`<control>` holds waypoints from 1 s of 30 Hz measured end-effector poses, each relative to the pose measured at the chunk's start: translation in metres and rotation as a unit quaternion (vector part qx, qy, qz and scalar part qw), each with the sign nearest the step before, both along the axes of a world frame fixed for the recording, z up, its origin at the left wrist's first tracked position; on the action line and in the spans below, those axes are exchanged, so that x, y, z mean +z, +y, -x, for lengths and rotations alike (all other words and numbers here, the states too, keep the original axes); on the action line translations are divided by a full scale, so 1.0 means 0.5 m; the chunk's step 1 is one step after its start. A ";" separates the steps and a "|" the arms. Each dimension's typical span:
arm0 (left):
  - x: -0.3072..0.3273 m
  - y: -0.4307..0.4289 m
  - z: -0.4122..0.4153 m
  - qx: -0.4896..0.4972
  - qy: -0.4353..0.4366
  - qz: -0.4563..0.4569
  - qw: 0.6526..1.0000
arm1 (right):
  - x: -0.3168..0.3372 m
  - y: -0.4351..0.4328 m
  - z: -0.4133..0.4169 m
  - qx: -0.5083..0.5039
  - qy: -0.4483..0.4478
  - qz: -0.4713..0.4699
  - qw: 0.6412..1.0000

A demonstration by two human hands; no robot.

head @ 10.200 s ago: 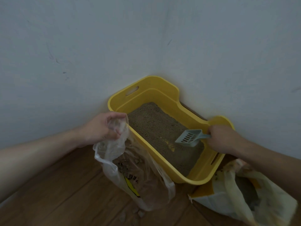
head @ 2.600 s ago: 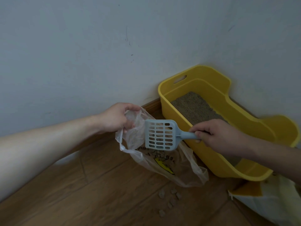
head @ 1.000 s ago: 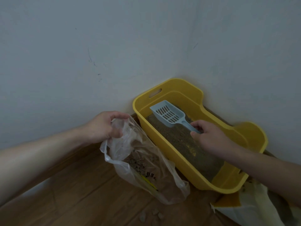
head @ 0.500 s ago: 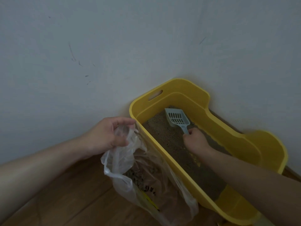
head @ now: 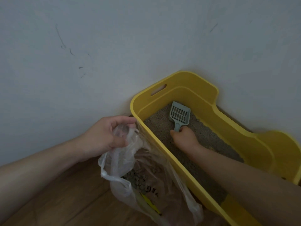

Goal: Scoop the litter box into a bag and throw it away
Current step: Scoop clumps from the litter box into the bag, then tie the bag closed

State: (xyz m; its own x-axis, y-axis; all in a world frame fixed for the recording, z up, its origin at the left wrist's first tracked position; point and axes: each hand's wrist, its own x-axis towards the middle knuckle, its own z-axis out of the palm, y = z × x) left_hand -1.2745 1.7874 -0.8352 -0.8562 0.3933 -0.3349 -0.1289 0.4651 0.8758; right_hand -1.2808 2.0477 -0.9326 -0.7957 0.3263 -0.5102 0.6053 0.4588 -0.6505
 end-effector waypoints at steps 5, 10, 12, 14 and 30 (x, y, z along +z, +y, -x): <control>-0.001 -0.008 -0.001 0.004 0.005 0.002 1.000 | 0.018 0.007 -0.018 0.043 0.002 -0.030 0.999; 0.005 -0.011 -0.007 0.011 0.012 -0.010 1.000 | 0.042 0.013 -0.024 0.050 0.007 -0.040 0.998; 0.010 -0.012 -0.012 0.006 0.015 -0.004 1.000 | 0.052 0.015 -0.027 0.045 0.007 -0.048 0.998; 0.014 -0.013 -0.017 0.004 0.019 0.004 1.000 | 0.062 0.017 -0.032 0.039 0.014 -0.048 0.998; 0.048 -0.057 -0.065 -0.016 0.020 0.023 0.999 | 0.185 -0.015 -0.101 0.104 0.092 -0.028 0.990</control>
